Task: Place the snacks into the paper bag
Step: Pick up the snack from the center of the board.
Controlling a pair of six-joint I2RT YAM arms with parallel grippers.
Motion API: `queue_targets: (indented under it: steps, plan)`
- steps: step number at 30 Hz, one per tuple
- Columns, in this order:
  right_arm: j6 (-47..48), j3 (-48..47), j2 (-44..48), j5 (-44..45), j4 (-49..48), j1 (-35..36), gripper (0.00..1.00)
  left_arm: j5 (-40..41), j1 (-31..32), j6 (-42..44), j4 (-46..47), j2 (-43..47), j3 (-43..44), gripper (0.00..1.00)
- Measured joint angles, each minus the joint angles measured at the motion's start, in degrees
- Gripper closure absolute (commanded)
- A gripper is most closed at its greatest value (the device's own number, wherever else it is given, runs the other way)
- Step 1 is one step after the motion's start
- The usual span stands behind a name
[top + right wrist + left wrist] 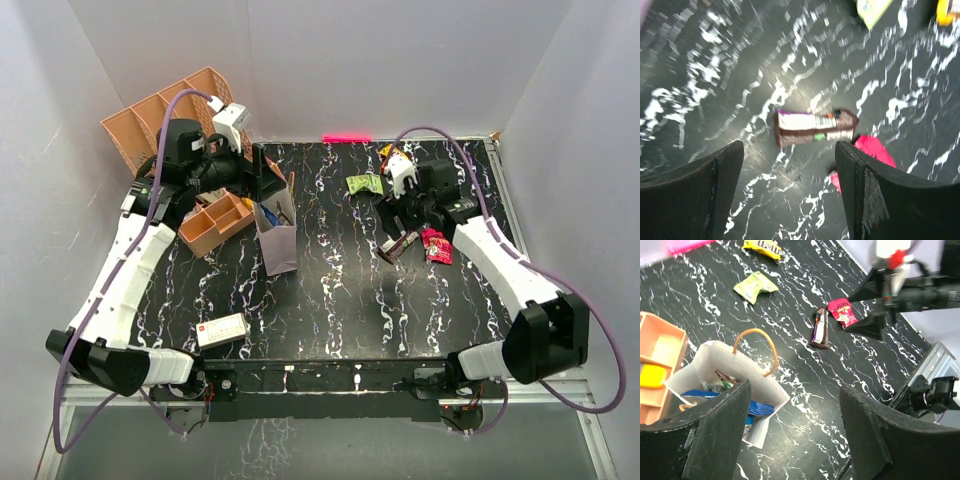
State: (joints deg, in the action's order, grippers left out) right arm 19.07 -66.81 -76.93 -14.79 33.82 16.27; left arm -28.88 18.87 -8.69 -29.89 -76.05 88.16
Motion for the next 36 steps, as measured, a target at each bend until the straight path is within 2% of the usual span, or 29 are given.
queue_targets:
  steps: [5,15,36]
  plan:
    - [-0.13,4.72,-4.33,6.82,0.59,-2.86,0.23,-3.69,-0.42,5.16,-0.83,1.40,1.90,0.28]
    - [1.68,9.42,-10.93,16.37,-0.28,-6.71,0.28,-7.30,-0.74,8.55,-2.38,1.49,1.92,0.26]
    - [3.23,9.70,-19.89,23.15,-5.84,-6.71,0.72,-8.44,-1.20,9.60,-3.23,1.49,1.92,0.23]
